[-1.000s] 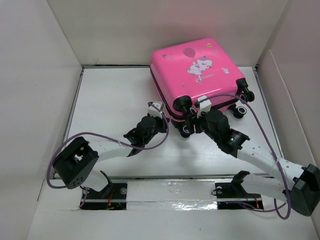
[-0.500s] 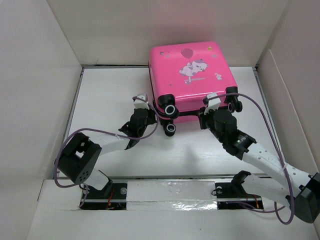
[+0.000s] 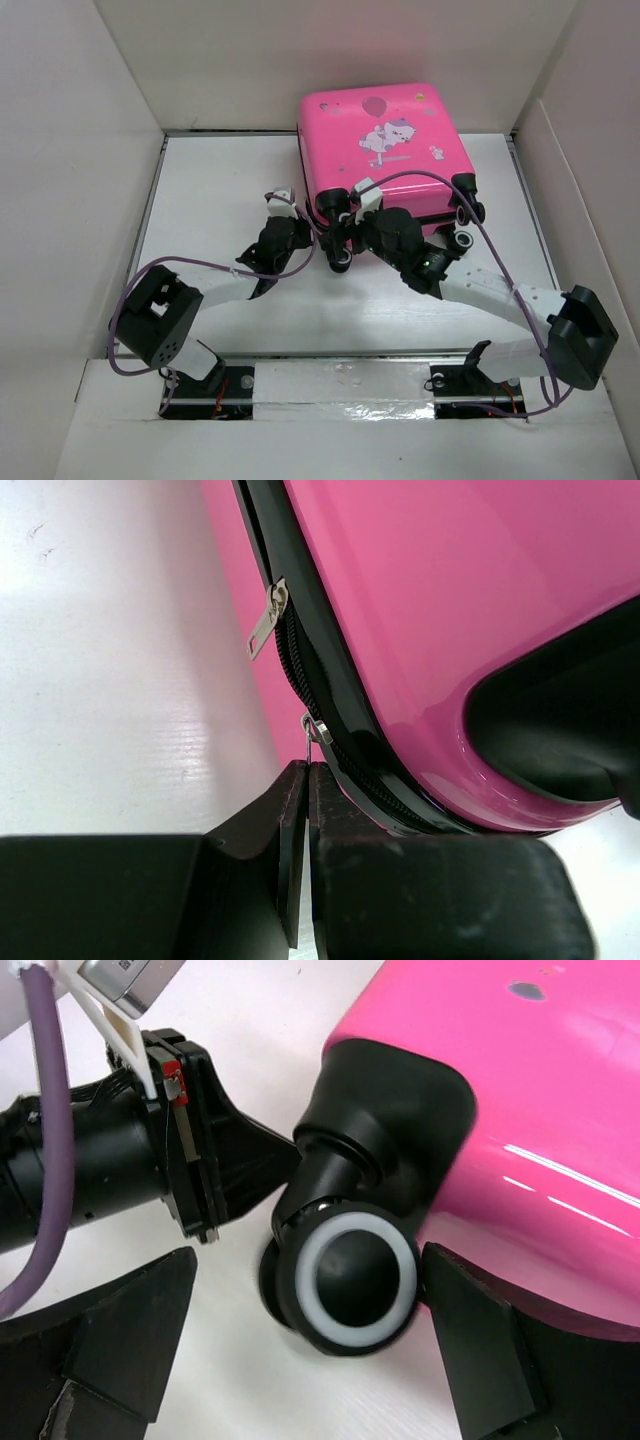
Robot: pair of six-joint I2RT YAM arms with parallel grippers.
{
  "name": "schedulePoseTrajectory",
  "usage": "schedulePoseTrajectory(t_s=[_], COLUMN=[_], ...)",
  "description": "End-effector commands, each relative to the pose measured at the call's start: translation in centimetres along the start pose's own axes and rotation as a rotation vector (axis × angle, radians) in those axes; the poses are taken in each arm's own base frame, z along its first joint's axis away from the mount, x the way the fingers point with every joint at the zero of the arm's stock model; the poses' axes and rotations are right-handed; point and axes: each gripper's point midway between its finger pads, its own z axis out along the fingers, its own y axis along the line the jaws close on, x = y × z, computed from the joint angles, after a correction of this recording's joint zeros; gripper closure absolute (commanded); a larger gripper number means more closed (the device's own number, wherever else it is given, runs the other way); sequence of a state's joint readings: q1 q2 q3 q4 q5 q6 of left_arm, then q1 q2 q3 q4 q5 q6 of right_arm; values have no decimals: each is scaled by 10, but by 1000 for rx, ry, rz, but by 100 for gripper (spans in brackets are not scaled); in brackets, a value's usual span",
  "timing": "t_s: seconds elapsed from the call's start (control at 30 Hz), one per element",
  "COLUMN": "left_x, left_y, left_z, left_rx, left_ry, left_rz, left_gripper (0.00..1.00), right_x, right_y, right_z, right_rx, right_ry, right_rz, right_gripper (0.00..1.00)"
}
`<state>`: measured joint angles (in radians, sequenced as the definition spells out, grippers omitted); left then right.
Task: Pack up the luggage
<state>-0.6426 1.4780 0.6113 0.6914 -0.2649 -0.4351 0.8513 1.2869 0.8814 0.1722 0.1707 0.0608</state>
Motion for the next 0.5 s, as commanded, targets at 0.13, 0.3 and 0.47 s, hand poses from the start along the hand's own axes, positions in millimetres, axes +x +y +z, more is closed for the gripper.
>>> schedulePoseTrajectory(t_s=[0.13, 0.3, 0.47], left_x=[-16, -17, -19], left_y=[-7, -9, -10], left_z=[-5, -7, -8], left_rx=[46, 55, 60], left_ry=[-47, -48, -51], left_rz=[-2, -5, -5], left_gripper=[100, 100, 100], right_x=[-29, -24, -10], right_y=[30, 13, 7], right_z=[21, 38, 55], right_rx=[-128, -12, 41], right_ry=[-91, -67, -24], right_rz=[52, 73, 78], right_gripper=[0, 0, 1])
